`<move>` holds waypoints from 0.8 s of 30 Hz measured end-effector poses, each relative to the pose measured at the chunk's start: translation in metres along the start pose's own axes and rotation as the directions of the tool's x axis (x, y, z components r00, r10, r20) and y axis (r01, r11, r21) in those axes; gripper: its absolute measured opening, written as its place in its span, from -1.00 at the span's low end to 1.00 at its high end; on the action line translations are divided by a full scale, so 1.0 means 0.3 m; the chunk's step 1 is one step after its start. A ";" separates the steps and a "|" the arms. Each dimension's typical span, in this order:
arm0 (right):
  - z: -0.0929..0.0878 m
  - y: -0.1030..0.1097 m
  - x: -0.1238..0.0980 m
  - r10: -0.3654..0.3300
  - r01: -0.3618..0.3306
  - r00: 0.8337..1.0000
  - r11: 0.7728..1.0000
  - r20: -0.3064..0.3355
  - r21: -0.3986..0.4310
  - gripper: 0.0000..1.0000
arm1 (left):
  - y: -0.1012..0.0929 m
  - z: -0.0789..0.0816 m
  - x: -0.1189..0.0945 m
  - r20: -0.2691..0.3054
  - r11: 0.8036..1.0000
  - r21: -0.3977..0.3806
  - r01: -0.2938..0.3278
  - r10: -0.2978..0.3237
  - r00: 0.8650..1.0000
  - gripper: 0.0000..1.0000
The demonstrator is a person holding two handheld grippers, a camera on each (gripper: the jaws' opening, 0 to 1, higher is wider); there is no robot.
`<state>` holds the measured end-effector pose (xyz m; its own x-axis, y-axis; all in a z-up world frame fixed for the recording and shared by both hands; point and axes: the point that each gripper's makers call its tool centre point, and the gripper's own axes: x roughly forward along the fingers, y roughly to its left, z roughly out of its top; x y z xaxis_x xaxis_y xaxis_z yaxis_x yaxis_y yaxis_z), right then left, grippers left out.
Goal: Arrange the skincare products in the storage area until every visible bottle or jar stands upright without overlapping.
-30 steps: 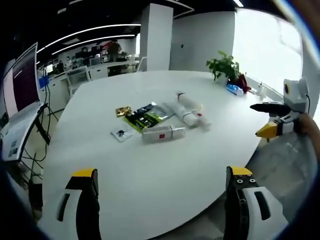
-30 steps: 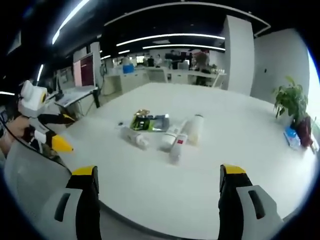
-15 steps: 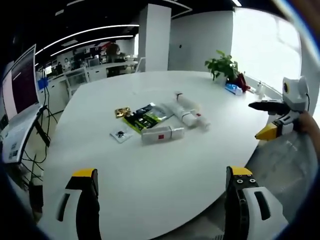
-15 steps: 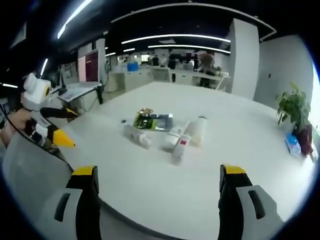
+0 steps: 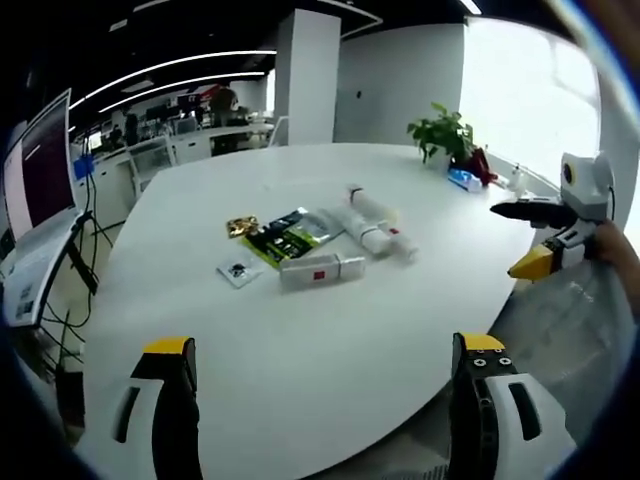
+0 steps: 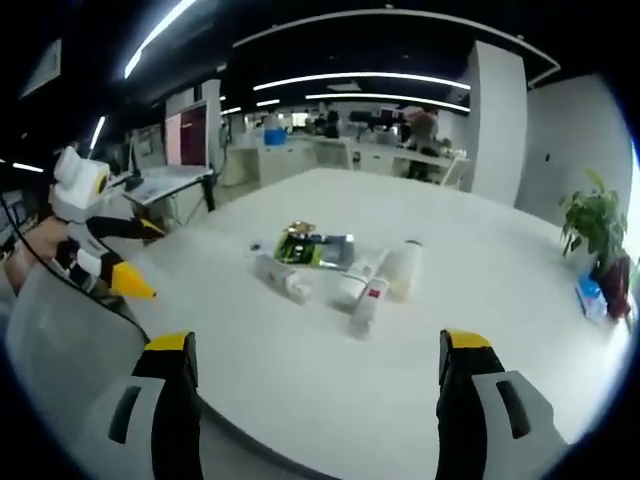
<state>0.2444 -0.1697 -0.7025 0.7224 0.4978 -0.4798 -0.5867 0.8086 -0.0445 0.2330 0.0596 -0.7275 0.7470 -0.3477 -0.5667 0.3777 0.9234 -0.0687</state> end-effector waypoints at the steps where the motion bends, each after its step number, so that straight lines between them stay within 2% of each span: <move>1: 0.006 -0.009 0.001 -0.002 0.003 1.000 1.000 0.004 -0.010 0.99 | -0.001 -0.001 0.000 -0.002 1.000 0.001 0.001 -0.001 1.000 0.98; 8: 0.040 -0.062 -0.004 -0.007 0.008 0.999 0.999 0.033 -0.048 0.97 | -0.011 -0.008 -0.001 -0.013 1.000 0.006 0.003 -0.003 1.000 0.98; 13: 0.047 -0.090 0.000 -0.008 0.009 1.000 0.997 0.018 -0.081 0.95 | -0.016 -0.011 0.001 -0.022 1.000 0.007 0.009 -0.009 1.000 0.98; 24: 0.087 -0.156 0.025 0.035 -0.037 0.999 0.991 -0.018 -0.126 0.86 | -0.014 -0.015 0.004 -0.031 1.000 -0.004 0.004 -0.004 1.000 0.98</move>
<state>0.2870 -0.1957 -0.6812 0.6946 0.5205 -0.4966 -0.6549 0.7433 -0.1368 0.2299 0.0561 -0.7315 0.7279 -0.3466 -0.5916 0.3785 0.9226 -0.0747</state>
